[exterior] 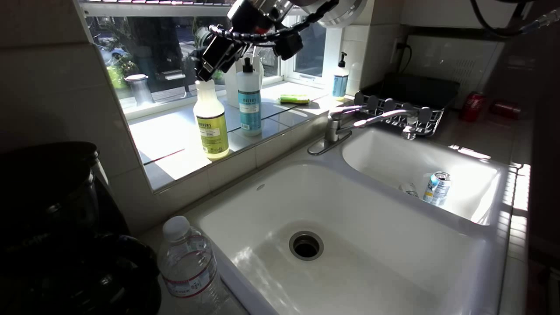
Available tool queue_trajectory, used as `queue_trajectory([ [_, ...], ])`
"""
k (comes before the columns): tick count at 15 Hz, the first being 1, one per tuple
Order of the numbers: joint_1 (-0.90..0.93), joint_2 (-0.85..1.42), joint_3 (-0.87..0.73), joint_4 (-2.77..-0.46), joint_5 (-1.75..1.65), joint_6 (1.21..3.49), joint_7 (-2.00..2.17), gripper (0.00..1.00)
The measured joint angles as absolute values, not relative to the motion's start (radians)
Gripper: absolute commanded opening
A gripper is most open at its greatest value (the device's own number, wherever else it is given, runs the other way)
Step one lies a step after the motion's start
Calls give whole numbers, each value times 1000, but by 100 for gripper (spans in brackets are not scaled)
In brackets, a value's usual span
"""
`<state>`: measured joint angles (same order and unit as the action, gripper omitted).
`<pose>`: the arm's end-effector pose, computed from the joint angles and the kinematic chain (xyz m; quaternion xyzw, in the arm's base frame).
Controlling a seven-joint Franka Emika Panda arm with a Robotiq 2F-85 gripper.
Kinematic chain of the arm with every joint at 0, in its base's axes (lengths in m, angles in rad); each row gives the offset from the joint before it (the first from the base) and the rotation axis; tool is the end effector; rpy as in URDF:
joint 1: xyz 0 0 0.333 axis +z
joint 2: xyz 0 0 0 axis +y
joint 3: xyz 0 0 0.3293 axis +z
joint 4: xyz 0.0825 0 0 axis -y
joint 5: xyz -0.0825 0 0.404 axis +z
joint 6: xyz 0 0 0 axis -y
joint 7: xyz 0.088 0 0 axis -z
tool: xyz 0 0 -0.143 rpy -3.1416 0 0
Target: Press the trigger on the yellow bottle
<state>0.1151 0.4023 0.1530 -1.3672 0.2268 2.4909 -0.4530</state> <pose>0.7540 0.1873 0.5591 -0.8925 -0.2554 -0.3611 0.0886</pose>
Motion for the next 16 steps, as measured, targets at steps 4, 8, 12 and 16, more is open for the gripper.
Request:
queue_trajectory([
  [4,116,413,153,-1356,227,2491,-453,91],
  [8,116,422,153,-1342,228,2491,-453,100],
  [12,118,430,153,-1331,230,2491,-453,73],
  [16,119,438,154,-1323,230,2491,-453,100],
])
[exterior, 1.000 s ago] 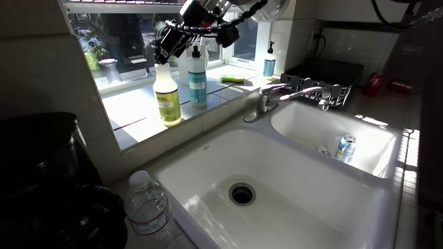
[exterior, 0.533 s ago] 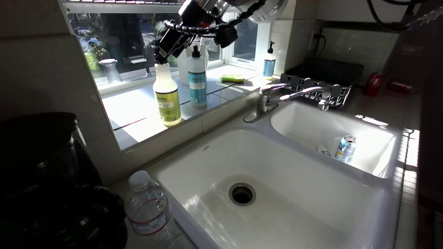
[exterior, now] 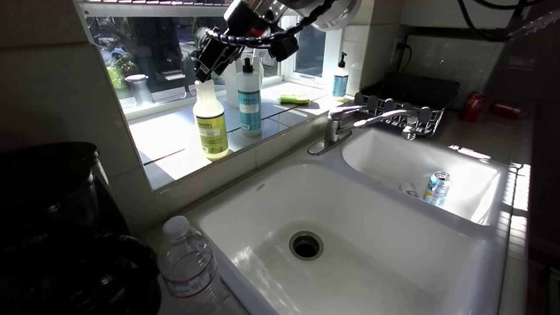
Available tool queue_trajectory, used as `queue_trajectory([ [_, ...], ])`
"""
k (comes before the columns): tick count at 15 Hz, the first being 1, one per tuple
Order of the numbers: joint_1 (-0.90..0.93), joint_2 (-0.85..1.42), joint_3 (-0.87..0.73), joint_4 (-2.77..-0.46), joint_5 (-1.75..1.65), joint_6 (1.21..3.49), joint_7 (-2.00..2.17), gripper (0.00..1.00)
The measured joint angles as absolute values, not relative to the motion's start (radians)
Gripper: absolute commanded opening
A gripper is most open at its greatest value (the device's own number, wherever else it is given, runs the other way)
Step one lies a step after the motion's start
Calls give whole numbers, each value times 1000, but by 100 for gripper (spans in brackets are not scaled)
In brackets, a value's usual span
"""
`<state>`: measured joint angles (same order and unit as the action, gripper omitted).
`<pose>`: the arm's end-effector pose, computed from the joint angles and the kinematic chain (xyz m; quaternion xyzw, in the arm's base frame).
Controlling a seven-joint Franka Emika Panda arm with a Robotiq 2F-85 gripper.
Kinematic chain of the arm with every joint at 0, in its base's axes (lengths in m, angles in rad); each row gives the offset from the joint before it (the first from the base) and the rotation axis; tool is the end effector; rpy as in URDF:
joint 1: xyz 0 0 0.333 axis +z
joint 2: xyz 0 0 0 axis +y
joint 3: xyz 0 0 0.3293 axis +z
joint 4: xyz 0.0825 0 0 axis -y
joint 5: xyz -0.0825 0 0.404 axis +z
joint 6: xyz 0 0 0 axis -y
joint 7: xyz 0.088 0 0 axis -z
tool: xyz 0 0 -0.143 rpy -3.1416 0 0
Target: Press the trigger on the yellow bottle
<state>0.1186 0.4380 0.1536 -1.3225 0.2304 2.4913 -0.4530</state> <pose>0.7635 0.1902 0.5571 -0.8906 -0.2539 -0.3657 0.0927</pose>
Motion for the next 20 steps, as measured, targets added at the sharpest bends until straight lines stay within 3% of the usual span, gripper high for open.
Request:
queue_trajectory([
  [18,119,469,166,-1308,236,2554,-456,100],
  [20,119,474,169,-1308,236,2567,-457,95],
])
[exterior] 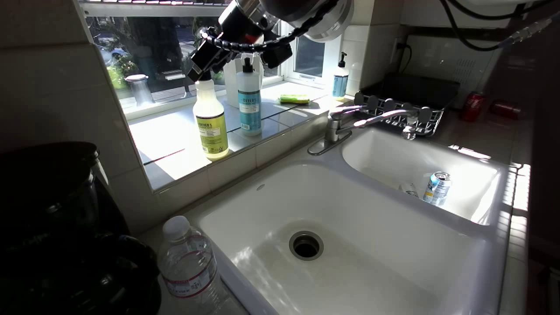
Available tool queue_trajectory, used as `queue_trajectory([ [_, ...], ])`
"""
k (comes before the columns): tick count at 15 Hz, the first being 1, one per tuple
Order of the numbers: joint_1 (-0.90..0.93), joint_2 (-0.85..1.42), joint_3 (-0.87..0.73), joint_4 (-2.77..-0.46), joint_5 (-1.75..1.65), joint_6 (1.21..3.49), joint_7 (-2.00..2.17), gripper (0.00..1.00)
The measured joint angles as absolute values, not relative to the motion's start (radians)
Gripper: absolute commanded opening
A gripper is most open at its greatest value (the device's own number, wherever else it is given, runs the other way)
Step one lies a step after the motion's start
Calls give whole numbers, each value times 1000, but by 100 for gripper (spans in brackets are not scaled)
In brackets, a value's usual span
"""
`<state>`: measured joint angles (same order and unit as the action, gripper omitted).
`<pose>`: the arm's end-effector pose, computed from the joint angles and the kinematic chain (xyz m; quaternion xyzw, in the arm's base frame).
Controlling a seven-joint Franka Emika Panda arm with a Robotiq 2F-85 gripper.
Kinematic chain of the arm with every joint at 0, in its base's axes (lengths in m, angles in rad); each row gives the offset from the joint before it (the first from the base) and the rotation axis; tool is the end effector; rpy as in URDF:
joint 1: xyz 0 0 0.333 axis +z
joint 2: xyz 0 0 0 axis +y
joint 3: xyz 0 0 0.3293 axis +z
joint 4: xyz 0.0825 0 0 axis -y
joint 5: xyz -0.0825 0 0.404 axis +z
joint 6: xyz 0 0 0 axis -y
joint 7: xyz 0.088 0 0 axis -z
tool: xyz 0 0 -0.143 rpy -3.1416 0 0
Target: Press the trigger on the yellow bottle
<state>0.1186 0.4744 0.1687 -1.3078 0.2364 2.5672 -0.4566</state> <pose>0.7737 0.1969 0.5493 -0.8815 -0.2476 -0.3904 0.0962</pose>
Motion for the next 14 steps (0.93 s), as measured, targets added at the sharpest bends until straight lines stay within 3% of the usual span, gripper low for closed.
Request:
queue_trajectory([
  [2,119,477,170,-1307,236,2568,-457,92],
  [3,119,477,170,-1307,236,2568,-457,87],
  [4,118,477,170,-1307,236,2568,-457,75],
  [5,118,477,170,-1307,236,2568,-457,75],
  [7,118,477,170,-1305,236,2568,-457,64],
  [14,118,480,170,-1297,236,2568,-457,71],
])
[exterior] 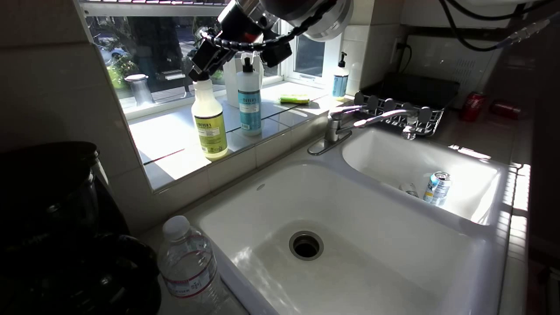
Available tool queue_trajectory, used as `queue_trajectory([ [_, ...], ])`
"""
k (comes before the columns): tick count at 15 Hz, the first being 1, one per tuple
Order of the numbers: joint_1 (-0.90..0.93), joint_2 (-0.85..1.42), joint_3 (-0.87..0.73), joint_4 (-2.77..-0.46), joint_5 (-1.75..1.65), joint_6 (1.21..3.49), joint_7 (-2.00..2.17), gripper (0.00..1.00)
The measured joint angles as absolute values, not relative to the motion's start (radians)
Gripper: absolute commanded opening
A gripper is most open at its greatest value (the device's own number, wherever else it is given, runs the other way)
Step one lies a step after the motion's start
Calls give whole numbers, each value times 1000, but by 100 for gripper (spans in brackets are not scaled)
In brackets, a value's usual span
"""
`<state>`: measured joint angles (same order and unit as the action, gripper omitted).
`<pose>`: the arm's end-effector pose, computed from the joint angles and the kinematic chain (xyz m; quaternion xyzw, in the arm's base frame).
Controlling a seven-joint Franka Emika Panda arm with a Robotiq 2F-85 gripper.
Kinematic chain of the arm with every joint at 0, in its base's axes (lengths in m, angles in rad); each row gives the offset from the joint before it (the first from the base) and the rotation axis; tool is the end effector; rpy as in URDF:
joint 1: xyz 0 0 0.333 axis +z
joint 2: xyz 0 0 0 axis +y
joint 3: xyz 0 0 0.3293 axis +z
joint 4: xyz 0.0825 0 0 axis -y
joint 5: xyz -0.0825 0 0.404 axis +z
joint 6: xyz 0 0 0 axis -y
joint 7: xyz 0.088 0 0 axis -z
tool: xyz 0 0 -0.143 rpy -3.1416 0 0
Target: Press the trigger on the yellow bottle
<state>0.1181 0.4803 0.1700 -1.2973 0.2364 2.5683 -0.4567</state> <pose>0.7754 0.1971 0.5509 -0.8804 -0.2471 -0.3930 0.0967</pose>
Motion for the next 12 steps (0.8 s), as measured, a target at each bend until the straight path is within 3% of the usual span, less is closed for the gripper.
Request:
queue_trajectory([
  [2,118,482,170,-1295,236,2568,-457,67],
  [3,118,482,170,-1295,236,2568,-457,45],
  [4,118,482,170,-1295,236,2568,-457,42],
  [5,118,482,170,-1294,236,2568,-457,54],
  [6,118,482,170,-1294,236,2568,-457,75],
  [7,118,482,170,-1294,236,2568,-457,74],
  [8,118,482,171,-1293,236,2568,-457,71],
  [9,118,482,170,-1293,236,2568,-457,48],
  [11,118,483,170,-1292,236,2568,-457,87],
  [12,118,484,170,-1291,236,2568,-457,89],
])
